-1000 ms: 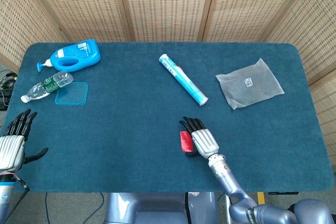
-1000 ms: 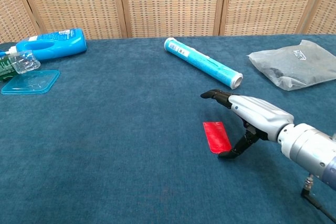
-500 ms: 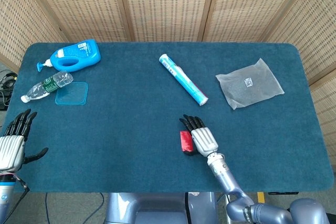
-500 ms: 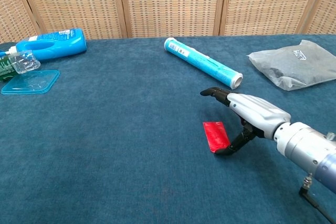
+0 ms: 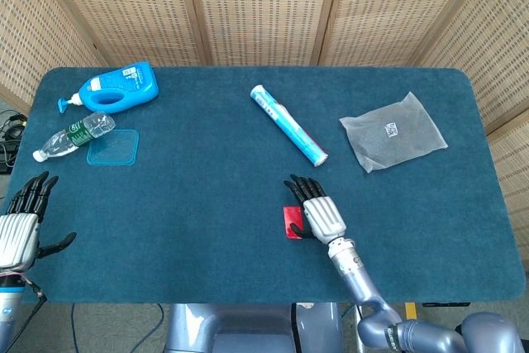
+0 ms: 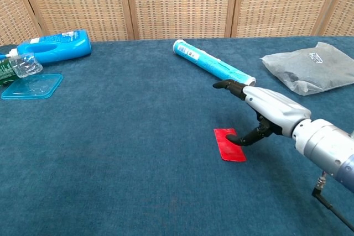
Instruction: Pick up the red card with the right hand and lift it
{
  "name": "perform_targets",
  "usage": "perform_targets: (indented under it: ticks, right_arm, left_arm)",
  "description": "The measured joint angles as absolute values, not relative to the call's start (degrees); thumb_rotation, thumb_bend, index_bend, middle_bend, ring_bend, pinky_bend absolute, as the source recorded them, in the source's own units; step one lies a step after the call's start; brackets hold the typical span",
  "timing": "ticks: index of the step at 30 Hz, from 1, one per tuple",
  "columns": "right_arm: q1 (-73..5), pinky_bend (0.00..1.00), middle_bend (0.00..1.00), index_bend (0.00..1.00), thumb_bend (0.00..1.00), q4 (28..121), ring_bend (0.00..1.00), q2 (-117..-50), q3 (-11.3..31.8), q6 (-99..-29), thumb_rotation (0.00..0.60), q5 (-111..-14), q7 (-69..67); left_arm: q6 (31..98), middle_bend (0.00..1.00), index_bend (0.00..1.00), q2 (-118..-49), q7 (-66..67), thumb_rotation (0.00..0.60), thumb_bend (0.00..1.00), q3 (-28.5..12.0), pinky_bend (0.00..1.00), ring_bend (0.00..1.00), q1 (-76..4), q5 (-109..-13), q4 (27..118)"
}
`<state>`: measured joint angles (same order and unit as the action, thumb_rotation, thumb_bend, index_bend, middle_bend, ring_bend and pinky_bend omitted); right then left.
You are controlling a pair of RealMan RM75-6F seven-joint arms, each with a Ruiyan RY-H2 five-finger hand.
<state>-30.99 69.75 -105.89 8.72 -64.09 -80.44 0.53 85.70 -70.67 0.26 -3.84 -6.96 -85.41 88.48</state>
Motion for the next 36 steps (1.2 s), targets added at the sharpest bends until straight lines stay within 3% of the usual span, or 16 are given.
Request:
perform_targets:
  ticks: [9,36]
  right_arm:
    - [-29.5,0.00,0.00,0.00,0.34,75.2,0.00,-103.1,7.0,-66.0,0.600,-81.7,1.4]
    - [-29.2,0.00,0.00,0.00,0.34,69.7,0.00,-107.3,5.6,-63.2,0.600,-79.9,3.5]
  left_arm:
    - [86.0,0.00,0.00,-70.6,0.4,0.600,0.19,-3.7,0.10,0.00,-6.9,-85.7,88.7]
    - [86.4,0.00,0.00,-70.3,-0.1,0.600,0.19,-3.8,0.10,0.00,-6.7,-85.9,88.9]
